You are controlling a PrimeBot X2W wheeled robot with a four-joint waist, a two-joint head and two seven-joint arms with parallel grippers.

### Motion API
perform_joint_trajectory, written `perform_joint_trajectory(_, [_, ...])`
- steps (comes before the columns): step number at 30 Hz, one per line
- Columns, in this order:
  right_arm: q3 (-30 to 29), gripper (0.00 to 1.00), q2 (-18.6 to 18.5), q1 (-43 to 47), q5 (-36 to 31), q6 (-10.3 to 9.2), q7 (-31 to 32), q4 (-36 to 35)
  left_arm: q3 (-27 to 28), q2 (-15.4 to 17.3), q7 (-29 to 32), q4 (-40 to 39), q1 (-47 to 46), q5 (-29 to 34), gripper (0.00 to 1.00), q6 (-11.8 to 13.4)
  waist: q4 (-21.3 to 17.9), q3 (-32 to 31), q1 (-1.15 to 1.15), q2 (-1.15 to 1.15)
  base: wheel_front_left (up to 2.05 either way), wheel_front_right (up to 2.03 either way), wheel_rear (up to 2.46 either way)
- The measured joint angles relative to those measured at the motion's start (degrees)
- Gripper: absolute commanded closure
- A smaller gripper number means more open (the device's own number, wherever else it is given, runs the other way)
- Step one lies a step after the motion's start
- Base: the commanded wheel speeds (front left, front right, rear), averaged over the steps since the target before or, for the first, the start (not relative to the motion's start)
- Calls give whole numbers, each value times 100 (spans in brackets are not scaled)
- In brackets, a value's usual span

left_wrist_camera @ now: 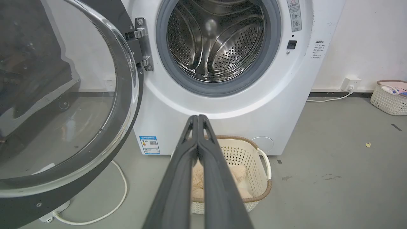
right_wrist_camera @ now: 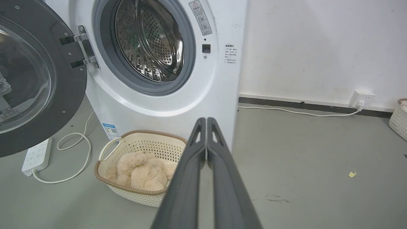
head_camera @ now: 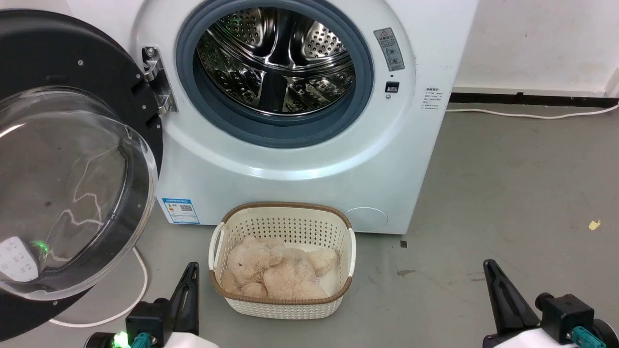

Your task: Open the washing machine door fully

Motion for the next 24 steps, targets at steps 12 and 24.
perform_joint_trajectory(12, [8, 100, 0, -92, -56, 0, 118, -15, 100, -88, 118, -8, -90, 131, 100, -65, -2, 15, 0, 0, 0, 0, 0])
perform_joint_trajectory(24, [21, 100, 0, -114, -137, 0, 245, -25, 223, -169, 242, -16, -116, 246, 100, -163, -4, 30, 0, 0, 0, 0, 0])
